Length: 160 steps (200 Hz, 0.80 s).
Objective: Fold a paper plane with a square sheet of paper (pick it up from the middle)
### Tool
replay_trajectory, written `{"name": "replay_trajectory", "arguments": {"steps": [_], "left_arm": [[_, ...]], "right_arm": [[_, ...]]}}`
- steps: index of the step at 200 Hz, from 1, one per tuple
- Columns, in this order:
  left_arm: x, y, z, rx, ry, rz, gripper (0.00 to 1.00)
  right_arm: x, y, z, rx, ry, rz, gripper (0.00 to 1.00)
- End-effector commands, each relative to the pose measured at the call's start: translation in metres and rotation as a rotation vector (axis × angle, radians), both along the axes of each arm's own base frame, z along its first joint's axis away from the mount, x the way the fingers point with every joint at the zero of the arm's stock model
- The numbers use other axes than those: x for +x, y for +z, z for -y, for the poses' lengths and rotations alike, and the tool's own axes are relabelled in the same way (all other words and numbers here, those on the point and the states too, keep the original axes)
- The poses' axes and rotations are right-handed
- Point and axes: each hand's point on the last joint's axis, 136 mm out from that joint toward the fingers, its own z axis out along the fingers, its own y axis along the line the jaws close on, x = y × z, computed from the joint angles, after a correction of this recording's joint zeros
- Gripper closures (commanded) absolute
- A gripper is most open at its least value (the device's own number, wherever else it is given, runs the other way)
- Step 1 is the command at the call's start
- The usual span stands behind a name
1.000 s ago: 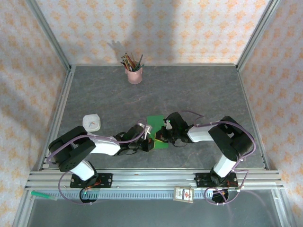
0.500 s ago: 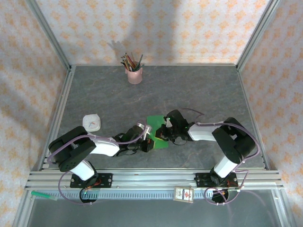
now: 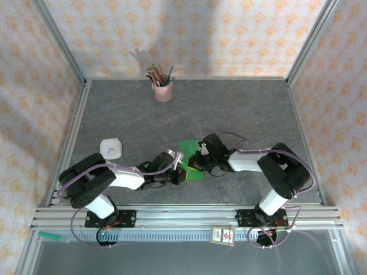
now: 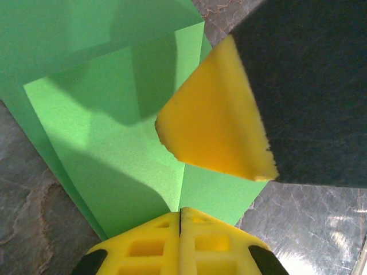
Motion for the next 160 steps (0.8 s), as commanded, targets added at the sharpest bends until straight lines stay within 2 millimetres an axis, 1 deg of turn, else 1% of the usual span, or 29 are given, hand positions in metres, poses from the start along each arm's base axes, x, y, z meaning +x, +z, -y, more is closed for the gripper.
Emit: {"name": "replay_trajectory", "arguments": {"steps": [1, 27, 67, 109, 160], "left_arm": [[-0.016, -0.04, -0.041, 0.199, 0.036, -0.085, 1.0], [-0.019, -0.045, -0.046, 0.223, 0.044, -0.103, 1.0], [-0.021, -0.049, -0.051, 0.258, 0.04, -0.111, 1.0], [-0.023, -0.057, -0.056, 0.297, 0.034, -0.124, 1.0], [-0.026, -0.061, -0.059, 0.311, 0.032, -0.135, 1.0]], "right_arm": [[0.0, -0.013, 0.006, -0.028, 0.0, -0.001, 0.94], [0.003, -0.023, 0.016, -0.055, -0.009, -0.008, 0.95], [0.007, -0.034, 0.029, -0.075, -0.021, -0.017, 0.95], [0.02, -0.03, 0.041, -0.092, -0.051, 0.002, 0.95], [0.035, -0.032, 0.053, -0.14, -0.098, 0.0, 0.95]]}}
